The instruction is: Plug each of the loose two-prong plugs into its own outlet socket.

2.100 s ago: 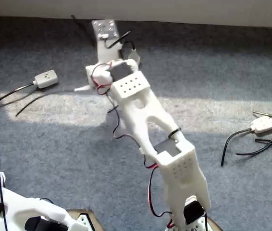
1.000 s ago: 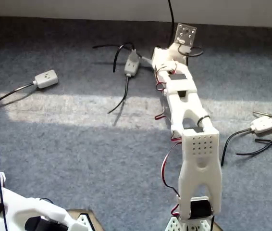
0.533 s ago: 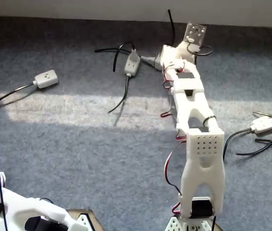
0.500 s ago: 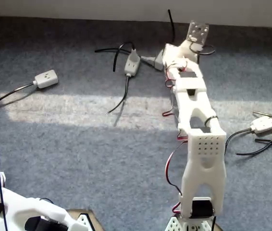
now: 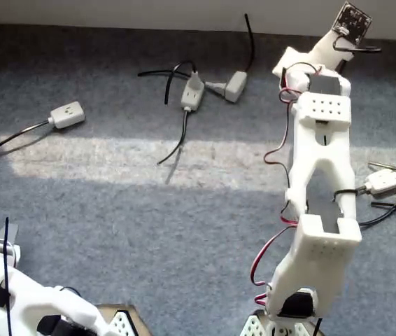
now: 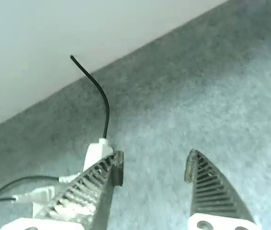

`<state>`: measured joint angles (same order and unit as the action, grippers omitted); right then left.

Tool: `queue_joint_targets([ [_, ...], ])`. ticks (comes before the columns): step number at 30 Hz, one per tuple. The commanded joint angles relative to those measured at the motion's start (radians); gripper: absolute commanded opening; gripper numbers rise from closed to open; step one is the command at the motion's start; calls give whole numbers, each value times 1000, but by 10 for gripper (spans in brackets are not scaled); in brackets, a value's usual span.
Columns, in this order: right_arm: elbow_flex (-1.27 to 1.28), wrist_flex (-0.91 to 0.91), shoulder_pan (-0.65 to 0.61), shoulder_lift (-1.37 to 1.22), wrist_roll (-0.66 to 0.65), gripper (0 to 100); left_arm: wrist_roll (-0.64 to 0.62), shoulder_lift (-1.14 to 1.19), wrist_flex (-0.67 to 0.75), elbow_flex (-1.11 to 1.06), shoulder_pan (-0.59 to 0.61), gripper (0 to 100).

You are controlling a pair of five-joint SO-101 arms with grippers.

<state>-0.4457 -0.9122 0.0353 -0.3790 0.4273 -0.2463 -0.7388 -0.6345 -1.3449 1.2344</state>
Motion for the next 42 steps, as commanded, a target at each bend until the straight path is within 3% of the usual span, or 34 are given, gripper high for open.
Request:
queue_joint_targets([
  [1, -50, -189, 5, 88, 9, 210, 77, -18, 8, 15, -35, 436],
  [5, -50, -349, -28, 90, -101, 210, 78, -10, -40, 119, -134, 436],
  [11, -50, -490, -8, 91, -144, 209, 63, -8, -419, 484, -292, 436],
  [15, -56, -522, 111, 91, -150, 209, -55, -7, -511, 667, -400, 436],
  [18, -51, -524, 213, 91, -153, 209, -64, 41, -551, 742, -495, 435],
  [21, -50, -519, 317, 90, -167, 209, -66, 171, -583, 802, -564, 435],
  [23, -56, -512, 374, 85, -250, 209, -68, 280, -582, 840, -587, 435],
  [28, -50, -397, 521, 84, -315, 209, -195, 486, -585, 909, -636, 435],
  [36, -48, -352, 644, -27, -285, 207, -299, 476, -577, 875, -820, 435],
  [42, -53, -360, 641, -186, -29, 206, -299, 476, -578, 860, -825, 435],
])
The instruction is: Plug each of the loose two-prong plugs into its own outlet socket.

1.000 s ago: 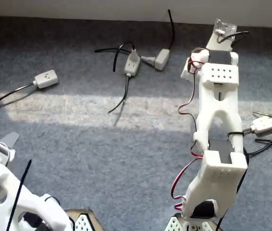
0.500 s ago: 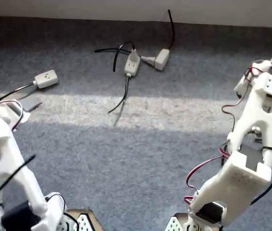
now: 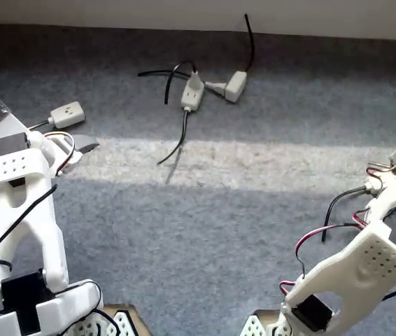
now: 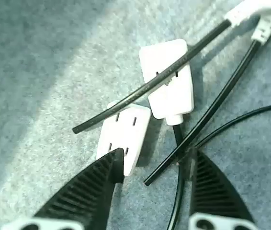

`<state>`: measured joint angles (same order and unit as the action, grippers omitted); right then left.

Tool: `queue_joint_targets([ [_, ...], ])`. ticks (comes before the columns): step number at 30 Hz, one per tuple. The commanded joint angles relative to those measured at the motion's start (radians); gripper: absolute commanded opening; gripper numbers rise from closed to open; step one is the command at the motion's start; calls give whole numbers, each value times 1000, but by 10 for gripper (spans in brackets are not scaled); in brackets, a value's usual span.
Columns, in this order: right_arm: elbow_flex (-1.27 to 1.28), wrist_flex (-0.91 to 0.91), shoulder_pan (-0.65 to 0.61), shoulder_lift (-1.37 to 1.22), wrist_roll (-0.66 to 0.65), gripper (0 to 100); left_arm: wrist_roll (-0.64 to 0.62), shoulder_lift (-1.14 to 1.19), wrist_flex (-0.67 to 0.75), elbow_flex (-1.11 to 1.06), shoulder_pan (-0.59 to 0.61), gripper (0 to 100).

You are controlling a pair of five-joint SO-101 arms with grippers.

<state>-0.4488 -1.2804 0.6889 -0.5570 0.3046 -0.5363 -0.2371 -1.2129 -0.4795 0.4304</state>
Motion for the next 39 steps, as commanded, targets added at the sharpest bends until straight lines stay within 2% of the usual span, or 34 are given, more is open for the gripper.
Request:
queue_joint_targets([
  [1, -47, 8, -22, -24, 120, 206, -9, -30, 2, -27, -21, 435],
  [13, -56, 54, -96, -22, 147, 206, -9, -33, 72, -105, -18, 436],
  [20, -45, 117, -90, -25, 149, 206, -9, -33, 66, -107, -16, 436],
  [34, -47, 114, -88, -128, 146, 205, -6, -35, 72, -134, -16, 438],
  [36, -53, 104, -90, -122, 117, 176, -6, -35, 72, -136, -15, 438],
  [39, -94, 67, -99, -111, 80, 70, -6, -35, 72, -137, -15, 438],
])
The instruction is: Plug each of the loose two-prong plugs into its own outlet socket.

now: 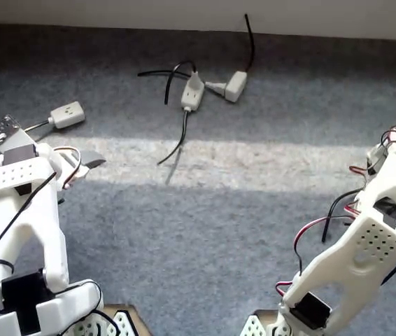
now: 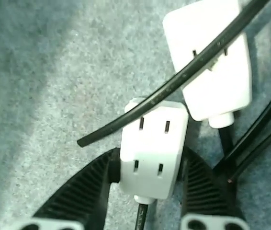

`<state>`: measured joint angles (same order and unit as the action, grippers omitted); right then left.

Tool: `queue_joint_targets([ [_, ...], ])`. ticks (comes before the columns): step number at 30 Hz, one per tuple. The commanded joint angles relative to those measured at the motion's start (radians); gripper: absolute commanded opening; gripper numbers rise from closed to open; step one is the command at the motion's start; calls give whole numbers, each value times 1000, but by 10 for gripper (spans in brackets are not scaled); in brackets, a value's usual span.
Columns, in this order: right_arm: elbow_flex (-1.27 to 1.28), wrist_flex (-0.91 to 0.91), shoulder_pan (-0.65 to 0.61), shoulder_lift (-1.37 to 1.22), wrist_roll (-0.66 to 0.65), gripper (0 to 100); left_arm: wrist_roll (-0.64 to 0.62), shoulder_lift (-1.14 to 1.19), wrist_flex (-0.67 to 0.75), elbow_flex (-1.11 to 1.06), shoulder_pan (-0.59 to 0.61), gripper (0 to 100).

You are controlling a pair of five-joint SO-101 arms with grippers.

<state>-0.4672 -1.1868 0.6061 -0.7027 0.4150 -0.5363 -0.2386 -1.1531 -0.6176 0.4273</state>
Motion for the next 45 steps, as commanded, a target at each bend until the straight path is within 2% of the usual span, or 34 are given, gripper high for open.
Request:
queue_joint_targets([
  [1, -97, -47, -22, 38, -32, 44, -6, -33, 12, 1, -12, 438],
  [6, -239, -177, -64, 48, -29, 67, -9, -31, 11, -1, 33, 438],
  [11, -410, -348, -156, 50, -18, 67, -9, -25, 11, -2, 51, 437],
  [17, -605, -576, -320, 48, 193, 67, -9, -31, 37, -33, 50, 437],
  [19, -627, -579, -383, 56, 206, 67, -9, -31, 71, -51, 51, 437],
  [25, -440, -573, -578, 117, 287, 68, -9, -33, 97, -68, 48, 436],
  [30, -453, -575, -731, 139, 350, 70, -9, -33, 98, -67, 48, 436],
  [38, -317, -576, -951, 140, 583, 70, -9, -33, 98, -65, 48, 436],
  [45, -274, -573, -1067, 133, 632, 70, -55, -33, 98, -65, 54, 436],
])
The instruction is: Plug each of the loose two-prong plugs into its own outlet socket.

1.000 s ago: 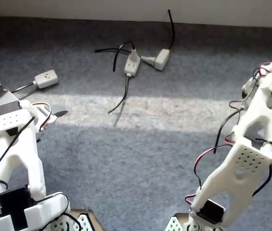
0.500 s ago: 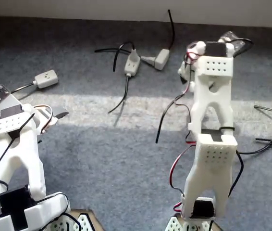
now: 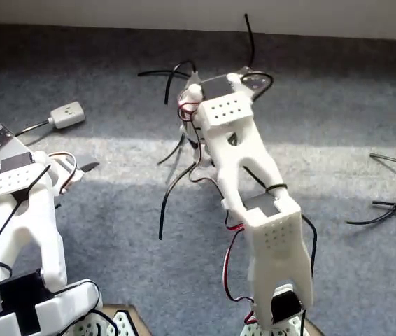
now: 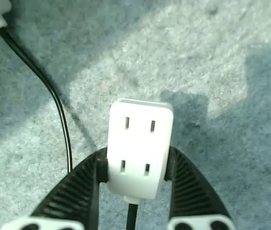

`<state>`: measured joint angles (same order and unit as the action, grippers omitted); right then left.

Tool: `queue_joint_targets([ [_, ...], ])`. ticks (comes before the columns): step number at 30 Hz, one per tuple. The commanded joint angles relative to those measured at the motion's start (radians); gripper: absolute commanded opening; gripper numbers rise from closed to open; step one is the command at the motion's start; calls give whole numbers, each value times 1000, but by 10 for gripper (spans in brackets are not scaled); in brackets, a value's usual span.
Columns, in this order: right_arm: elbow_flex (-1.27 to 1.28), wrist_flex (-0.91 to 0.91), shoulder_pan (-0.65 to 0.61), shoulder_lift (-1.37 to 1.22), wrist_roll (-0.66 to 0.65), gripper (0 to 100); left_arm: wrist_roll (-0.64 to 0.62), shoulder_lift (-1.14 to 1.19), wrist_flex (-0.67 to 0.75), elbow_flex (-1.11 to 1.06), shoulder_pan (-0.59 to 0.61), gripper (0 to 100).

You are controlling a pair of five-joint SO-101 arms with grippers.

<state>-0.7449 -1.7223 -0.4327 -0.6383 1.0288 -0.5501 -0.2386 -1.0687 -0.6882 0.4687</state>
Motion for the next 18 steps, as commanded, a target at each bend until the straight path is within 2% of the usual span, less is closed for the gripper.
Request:
queue_joint_targets([
  [1, 19, -36, -35, 68, 28, 70, -41, -33, 14, 5, 13, 436],
  [10, 341, 346, -162, 73, 51, 70, -43, -33, 14, 5, 13, 438],
  [13, 363, 386, -189, 74, 29, 70, -43, -33, 14, 5, 13, 439],
  [18, 363, 395, -197, 74, -100, 74, -38, -33, 14, 7, 7, 439],
])
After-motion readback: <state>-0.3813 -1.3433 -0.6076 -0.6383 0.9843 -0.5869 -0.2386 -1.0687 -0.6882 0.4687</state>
